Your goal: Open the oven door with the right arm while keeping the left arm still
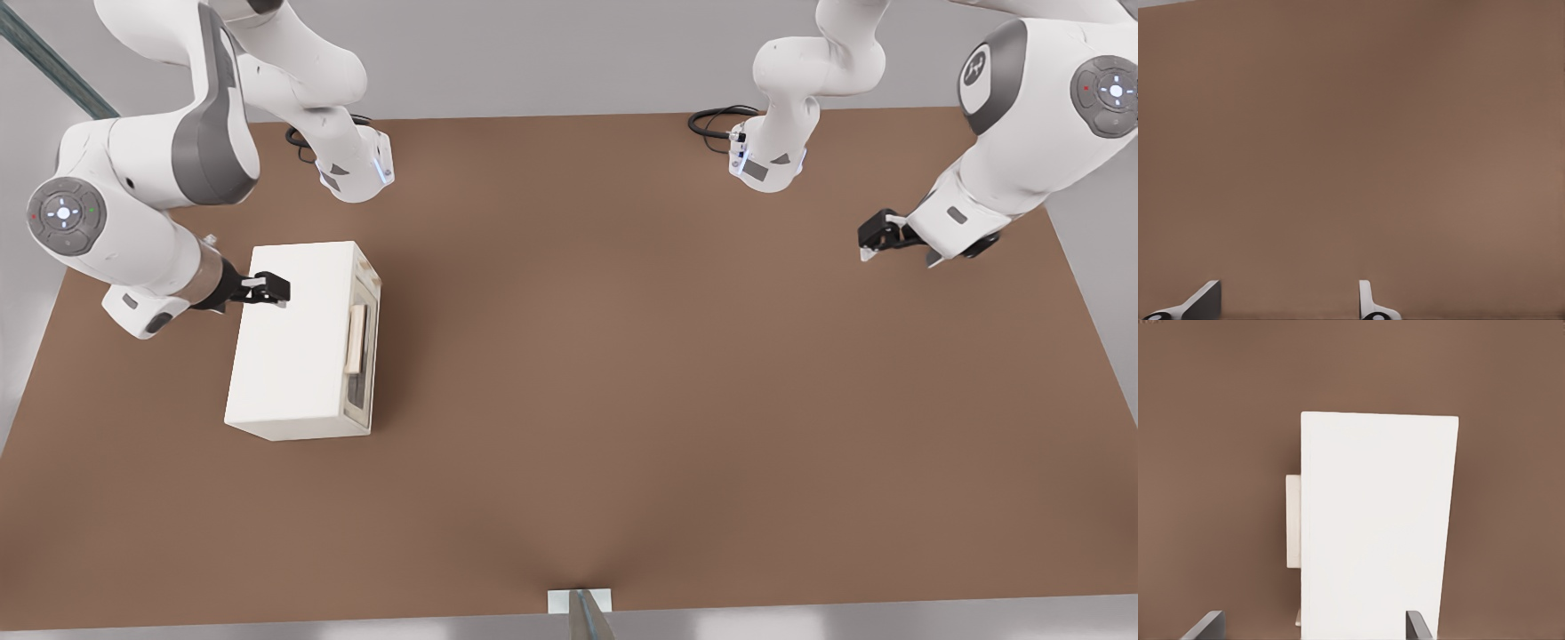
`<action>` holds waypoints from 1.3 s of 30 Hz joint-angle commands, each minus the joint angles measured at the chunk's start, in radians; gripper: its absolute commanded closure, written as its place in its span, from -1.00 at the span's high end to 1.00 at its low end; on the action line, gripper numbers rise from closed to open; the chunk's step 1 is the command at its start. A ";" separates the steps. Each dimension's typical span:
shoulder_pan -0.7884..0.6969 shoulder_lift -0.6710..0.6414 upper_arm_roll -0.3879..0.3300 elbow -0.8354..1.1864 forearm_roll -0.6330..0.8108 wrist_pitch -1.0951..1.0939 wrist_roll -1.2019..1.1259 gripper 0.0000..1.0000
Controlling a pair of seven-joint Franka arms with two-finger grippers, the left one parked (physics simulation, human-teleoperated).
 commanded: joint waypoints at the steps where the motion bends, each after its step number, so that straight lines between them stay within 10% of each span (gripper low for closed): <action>1: -0.003 0.000 -0.003 0.002 0.005 -0.008 0.050 1.00; 6: 0.333 0.104 0.009 0.016 -0.432 -0.046 0.030 0.94; 7: 0.393 0.144 0.009 0.027 -0.491 -0.046 0.036 0.58; 8: 0.417 0.184 0.009 0.061 -0.494 -0.054 0.033 -0.57; 20: 0.611 0.509 -0.036 0.088 -0.972 -0.182 0.235 -0.57; 39: 0.601 0.517 -0.030 -0.027 -0.880 -0.321 0.358 -0.57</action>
